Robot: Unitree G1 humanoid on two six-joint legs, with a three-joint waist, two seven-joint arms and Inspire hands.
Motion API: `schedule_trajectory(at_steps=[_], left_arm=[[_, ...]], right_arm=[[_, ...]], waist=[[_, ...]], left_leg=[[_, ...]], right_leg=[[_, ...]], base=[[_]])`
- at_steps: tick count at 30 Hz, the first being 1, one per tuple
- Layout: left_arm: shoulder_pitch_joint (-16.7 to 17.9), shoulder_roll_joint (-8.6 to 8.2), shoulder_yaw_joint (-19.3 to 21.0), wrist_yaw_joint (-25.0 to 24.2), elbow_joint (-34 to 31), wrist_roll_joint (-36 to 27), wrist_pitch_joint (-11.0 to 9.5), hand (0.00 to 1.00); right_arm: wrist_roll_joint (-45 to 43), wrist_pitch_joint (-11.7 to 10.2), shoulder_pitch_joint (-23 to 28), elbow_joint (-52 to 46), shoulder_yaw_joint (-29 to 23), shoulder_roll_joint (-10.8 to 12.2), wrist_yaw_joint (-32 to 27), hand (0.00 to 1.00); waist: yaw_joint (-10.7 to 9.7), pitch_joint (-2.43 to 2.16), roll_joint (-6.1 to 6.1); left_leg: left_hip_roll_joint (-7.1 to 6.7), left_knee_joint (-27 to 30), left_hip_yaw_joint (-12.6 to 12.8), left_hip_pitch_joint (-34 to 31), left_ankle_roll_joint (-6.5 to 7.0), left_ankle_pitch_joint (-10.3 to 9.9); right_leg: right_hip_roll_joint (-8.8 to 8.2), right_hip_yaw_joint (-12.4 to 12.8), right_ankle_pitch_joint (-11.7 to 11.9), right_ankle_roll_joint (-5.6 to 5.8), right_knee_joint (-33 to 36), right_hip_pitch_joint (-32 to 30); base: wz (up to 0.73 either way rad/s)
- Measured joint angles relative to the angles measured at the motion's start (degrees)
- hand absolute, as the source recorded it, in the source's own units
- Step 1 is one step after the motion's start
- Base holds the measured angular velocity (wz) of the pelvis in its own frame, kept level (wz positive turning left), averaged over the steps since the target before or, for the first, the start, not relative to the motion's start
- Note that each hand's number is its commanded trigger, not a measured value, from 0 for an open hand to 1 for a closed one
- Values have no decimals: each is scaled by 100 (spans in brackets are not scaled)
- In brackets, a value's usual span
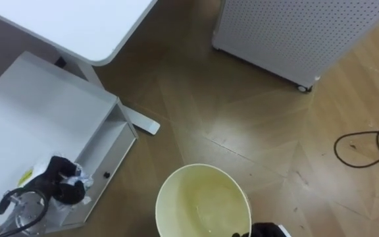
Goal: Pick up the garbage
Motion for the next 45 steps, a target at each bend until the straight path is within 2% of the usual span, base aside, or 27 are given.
schedule_trajectory(at_steps=[1,4,6,7,8,9,10,12,15,20,24,25,26,27,32,45], left_arm=[[32,-30,-1,20,-61,-1,-28,100],[234,-261,-9,127,-398,-12,-178,100],[518,-535,-1,128,-716,-8,-272,100],[583,-620,-1,123,-778,-16,-305,100],[718,-766,-18,108,-877,-15,-412,100],[846,-913,-82,79,-911,-6,-483,100],[922,-974,-108,60,-954,-7,-497,100],[1196,-1175,-208,-152,-1083,-19,-587,100],[1361,-1340,-465,-463,-1160,-112,-675,100],[1438,-1442,-665,-791,-1276,-108,-809,100],[1587,-1530,-844,-826,-1435,-117,-828,100],[1592,-1546,-901,-828,-1438,-119,-828,78],[1602,-1584,-995,-861,-1452,-119,-829,3],[1613,-1624,-1070,-889,-1476,-117,-829,0],[1646,-1765,-1142,-931,-1494,-110,-832,0],[1923,-1742,-1407,-1147,-1484,145,-832,0]], right_arm=[[-2,-7,0,-10,13,0,-20,100],[-28,-33,6,-35,36,-7,-82,100],[-174,-93,103,-135,70,16,-133,100],[-202,-127,136,-155,75,28,-136,100],[-202,-151,148,-153,89,60,-136,100],[-212,-169,158,-132,139,90,-119,100],[-232,-181,168,-117,139,127,-104,100],[-273,-262,281,-112,158,295,-20,100],[-268,-300,411,-130,172,439,103,100],[-278,-307,431,-133,179,499,246,100],[-319,-306,456,-100,201,614,355,100],[-319,-304,456,-95,206,622,363,100],[-319,-305,457,-88,228,623,381,100],[-335,-306,457,-76,241,624,400,100],[-557,-318,424,32,243,629,451,100],[-566,-396,424,79,375,638,471,100]], waist=[[15,-2,-1],[147,-6,-6],[210,-9,-8],[232,-19,-19],[249,-28,-34],[250,-46,-58],[249,-59,-80],[242,-121,-169],[238,-178,-257],[259,-189,-276],[287,-193,-275],[296,-193,-275],[315,-193,-275],[347,-193,-275],[439,-193,-278],[427,-207,-328]], left_leg=[[-5,-6,4,8,0,0],[-10,-58,21,81,1,1],[-12,-75,42,172,2,1],[-18,-94,40,200,1,1],[-19,-128,44,249,-1,3],[-23,-147,66,300,1,9],[-20,-165,101,325,2,9],[-14,-188,150,376,-2,17],[-10,-186,146,376,-6,21],[-2,-181,168,377,-5,21],[-8,-194,173,386,-4,21],[-9,-199,174,387,-4,21],[-11,-207,173,389,-4,21],[-10,-219,172,394,-4,21],[-14,-250,189,428,-5,21],[-20,-275,233,522,-5,21]], right_leg=[[-4,9,-1,1,5,-2],[-19,56,-9,11,24,17],[-19,67,-21,15,11,106],[-21,73,-24,17,4,124],[-28,78,-27,20,-6,161],[-44,87,-41,23,-13,182],[-46,100,-46,22,-11,190],[-42,110,-44,17,-22,206],[-35,110,-36,5,-28,205],[-18,129,2,16,-70,215],[-3,146,16,14,-100,221],[-4,146,16,14,-102,221],[-4,149,18,16,-109,221],[-3,156,18,17,-115,219],[-1,186,18,17,-114,217],[4,229,18,18,-126,274]], base=[[0],[-3],[0],[0],[0],[0],[-7],[-8],[0],[-3],[-2],[0],[0],[0],[-1],[-1]])
